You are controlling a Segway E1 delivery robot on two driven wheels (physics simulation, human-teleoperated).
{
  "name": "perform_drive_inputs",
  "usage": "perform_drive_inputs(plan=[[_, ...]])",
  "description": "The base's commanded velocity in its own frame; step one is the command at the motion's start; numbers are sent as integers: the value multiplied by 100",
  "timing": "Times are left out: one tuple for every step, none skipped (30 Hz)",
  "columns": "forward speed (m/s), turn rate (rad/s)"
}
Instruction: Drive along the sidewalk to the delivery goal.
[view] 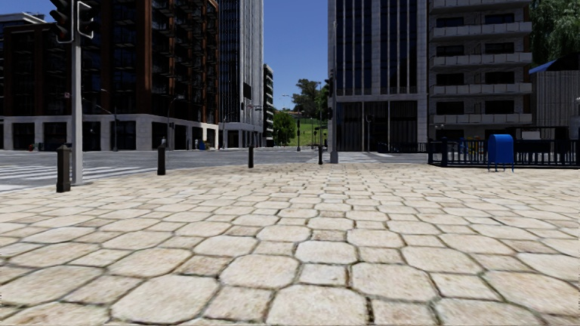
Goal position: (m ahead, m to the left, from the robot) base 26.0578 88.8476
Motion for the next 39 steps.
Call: perform_drive_inputs(plan=[[200, 0], [200, 0], [200, 0], [200, 0], [200, 0], [200, 0], [200, 0], [200, 0], [200, 0], [200, 0], [200, 0], [200, 0], [200, 0], [200, 0], [200, 0], [200, 0], [200, 0], [200, 0], [200, 0], [200, 0], [200, 0], [200, 0], [200, 0], [200, 0], [200, 0], [200, 0], [200, 0], [200, 0], [200, 0], [200, 0], [200, 0], [200, 0], [200, 0], [200, 0], [200, 0], [200, 0], [200, 0], [200, 5], [200, 21]])
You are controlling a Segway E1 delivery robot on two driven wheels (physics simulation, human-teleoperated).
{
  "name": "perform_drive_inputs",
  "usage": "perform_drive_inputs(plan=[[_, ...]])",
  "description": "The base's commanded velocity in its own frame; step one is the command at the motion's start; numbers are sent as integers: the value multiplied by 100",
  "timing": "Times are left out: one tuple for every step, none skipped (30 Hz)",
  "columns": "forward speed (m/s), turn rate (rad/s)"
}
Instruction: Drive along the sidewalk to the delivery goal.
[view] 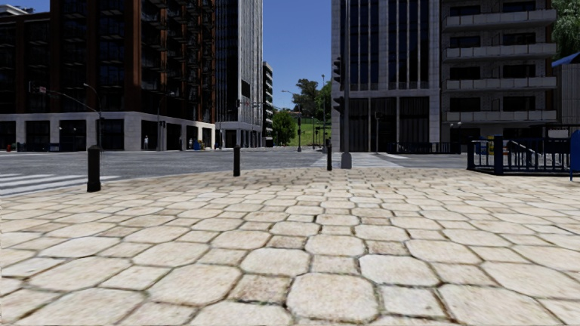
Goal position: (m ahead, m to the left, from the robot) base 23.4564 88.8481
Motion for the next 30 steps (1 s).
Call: perform_drive_inputs(plan=[[200, 40], [200, 64], [200, 74], [200, 83], [200, 97], [200, 104], [200, 105], [200, 105], [200, 106], [200, 106], [200, 106], [200, 106], [200, 106], [200, 106], [200, 106], [200, 106], [200, 106], [200, 106], [200, 106], [200, 106], [200, 106], [200, 106], [200, 106], [200, 104], [200, 103], [200, 95], [200, 79], [200, 62], [200, 39], [200, 39]])
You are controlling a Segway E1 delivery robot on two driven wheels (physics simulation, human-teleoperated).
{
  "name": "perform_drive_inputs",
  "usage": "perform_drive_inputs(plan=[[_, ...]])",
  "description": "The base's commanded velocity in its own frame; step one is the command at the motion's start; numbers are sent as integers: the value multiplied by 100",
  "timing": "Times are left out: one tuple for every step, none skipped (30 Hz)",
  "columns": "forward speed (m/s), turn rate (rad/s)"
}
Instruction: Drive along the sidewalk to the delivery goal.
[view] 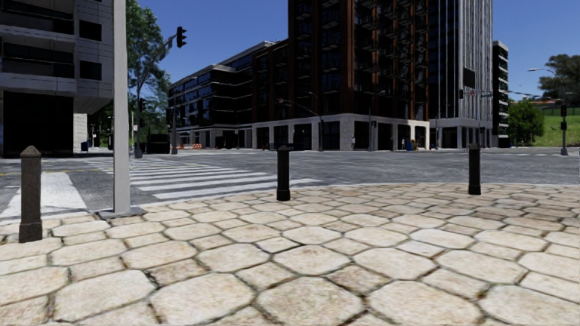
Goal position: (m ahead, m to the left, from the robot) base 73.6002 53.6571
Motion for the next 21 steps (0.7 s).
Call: perform_drive_inputs(plan=[[200, 30], [200, 23], [200, 9], [200, 5], [200, 1], [200, 0], [200, 0], [200, 0], [200, 0], [200, 0], [200, 22], [200, 46], [200, 60], [200, 81], [200, 93], [200, 93], [200, 102], [200, 120], [200, 120], [200, 120], [200, 120]])
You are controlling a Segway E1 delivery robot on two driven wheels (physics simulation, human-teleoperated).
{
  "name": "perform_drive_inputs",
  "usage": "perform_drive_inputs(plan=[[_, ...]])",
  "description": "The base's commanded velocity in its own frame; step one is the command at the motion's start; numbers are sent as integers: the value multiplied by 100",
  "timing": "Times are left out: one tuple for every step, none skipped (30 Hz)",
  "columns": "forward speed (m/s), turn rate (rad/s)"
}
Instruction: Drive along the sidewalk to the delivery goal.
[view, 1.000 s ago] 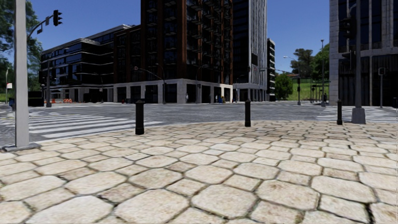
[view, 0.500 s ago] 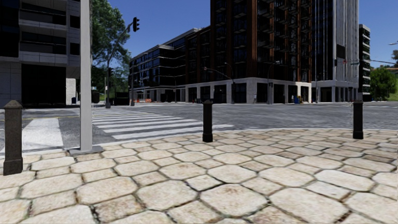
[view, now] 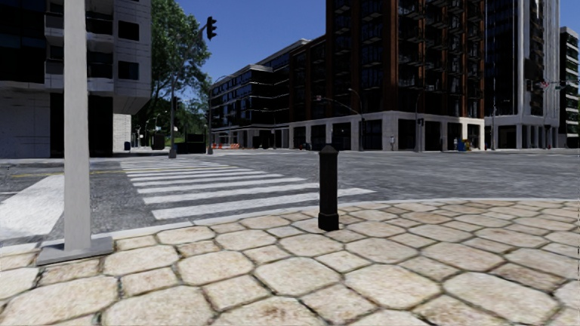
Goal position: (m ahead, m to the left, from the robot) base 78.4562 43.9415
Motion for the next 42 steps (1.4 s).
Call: perform_drive_inputs(plan=[[200, 120], [200, 116], [200, 103], [200, 103], [200, 72], [200, 52], [200, 35], [200, 0], [200, 0], [200, 0], [200, 0], [200, 0], [200, 0], [200, 0], [200, 0], [200, 0], [200, 0], [200, 0], [200, 0], [200, 0], [200, 0], [200, 0], [200, 0], [200, 0], [200, 0], [200, 0], [200, 0], [200, 0], [200, 0], [200, 0], [200, 0], [200, 0], [200, 0], [200, 0], [200, 0], [200, 0], [200, 0], [200, 0], [200, 0], [200, 0], [200, 0], [200, 0]])
